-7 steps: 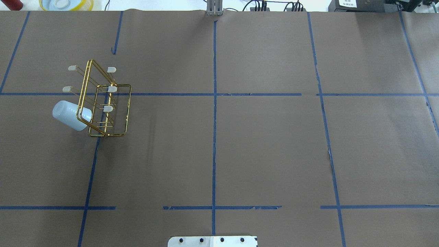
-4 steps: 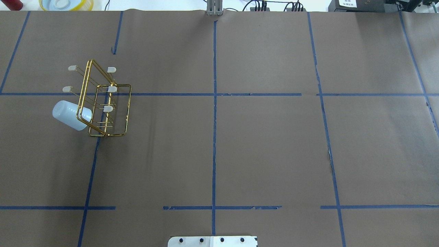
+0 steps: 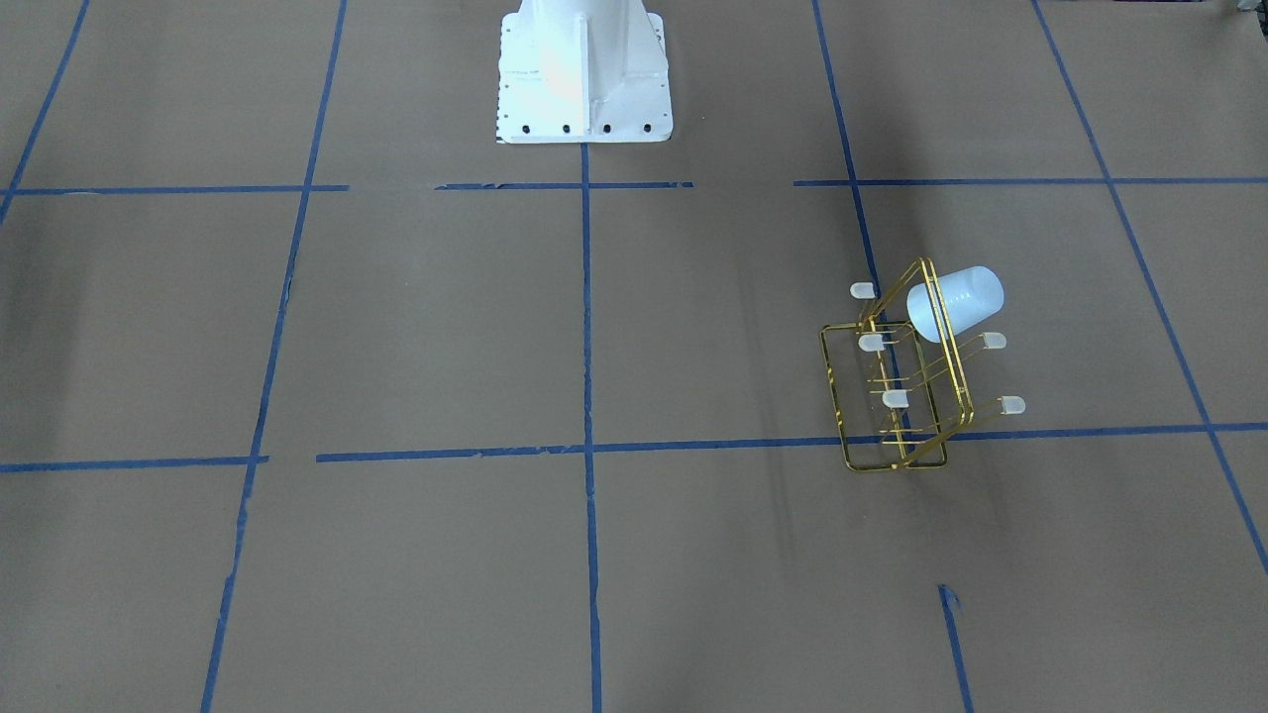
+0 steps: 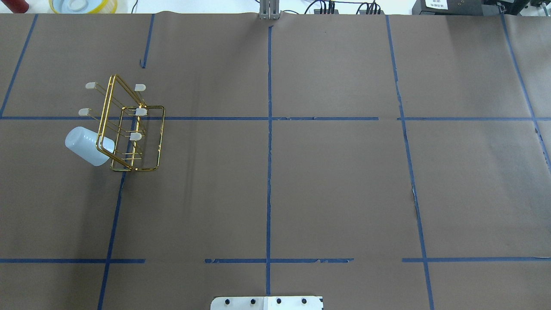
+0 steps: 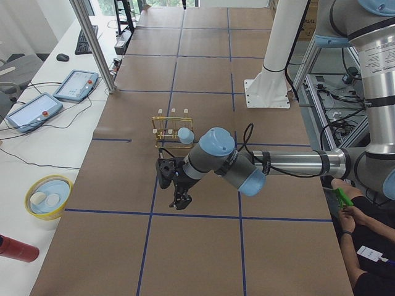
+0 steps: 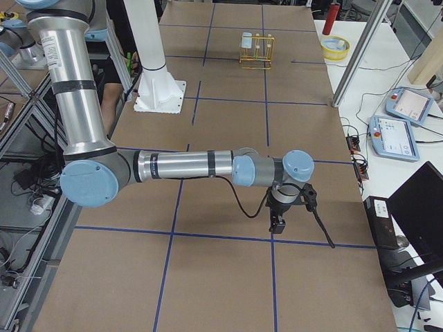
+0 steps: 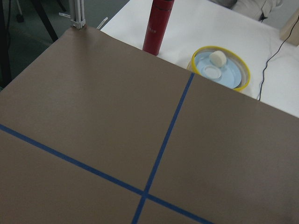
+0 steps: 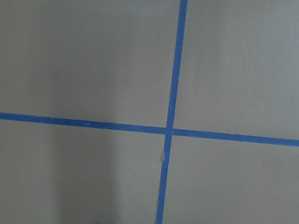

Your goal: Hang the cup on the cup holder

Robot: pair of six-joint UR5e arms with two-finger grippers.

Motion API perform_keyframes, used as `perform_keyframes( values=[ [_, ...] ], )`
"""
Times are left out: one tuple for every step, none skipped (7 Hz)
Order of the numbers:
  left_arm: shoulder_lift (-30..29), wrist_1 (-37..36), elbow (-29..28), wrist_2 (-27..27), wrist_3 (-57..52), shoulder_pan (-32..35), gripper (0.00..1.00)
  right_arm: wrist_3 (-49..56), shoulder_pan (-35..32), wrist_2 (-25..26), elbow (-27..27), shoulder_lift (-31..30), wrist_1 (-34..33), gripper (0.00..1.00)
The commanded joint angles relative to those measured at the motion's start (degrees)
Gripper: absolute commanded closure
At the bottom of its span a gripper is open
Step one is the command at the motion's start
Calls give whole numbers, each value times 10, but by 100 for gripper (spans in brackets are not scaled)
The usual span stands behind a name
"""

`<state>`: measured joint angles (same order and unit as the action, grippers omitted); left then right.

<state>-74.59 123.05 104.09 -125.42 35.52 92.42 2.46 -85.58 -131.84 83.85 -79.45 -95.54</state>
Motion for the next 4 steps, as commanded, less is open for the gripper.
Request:
perform_keyframes(
  values=[
    [-1,-130,-1,-12,-190,12,0,0,0,0,0,0,-1,0],
    [-3,-187,-3,-12,-275,11,0,0,1,0,0,0,0,0],
    [-6,-243,-15,-12,-347,8,0,0,1,0,0,0,-1,0],
    [-6,-292,-15,-25,-403,7,0,0,0,0,0,0,-1,0]
  ],
)
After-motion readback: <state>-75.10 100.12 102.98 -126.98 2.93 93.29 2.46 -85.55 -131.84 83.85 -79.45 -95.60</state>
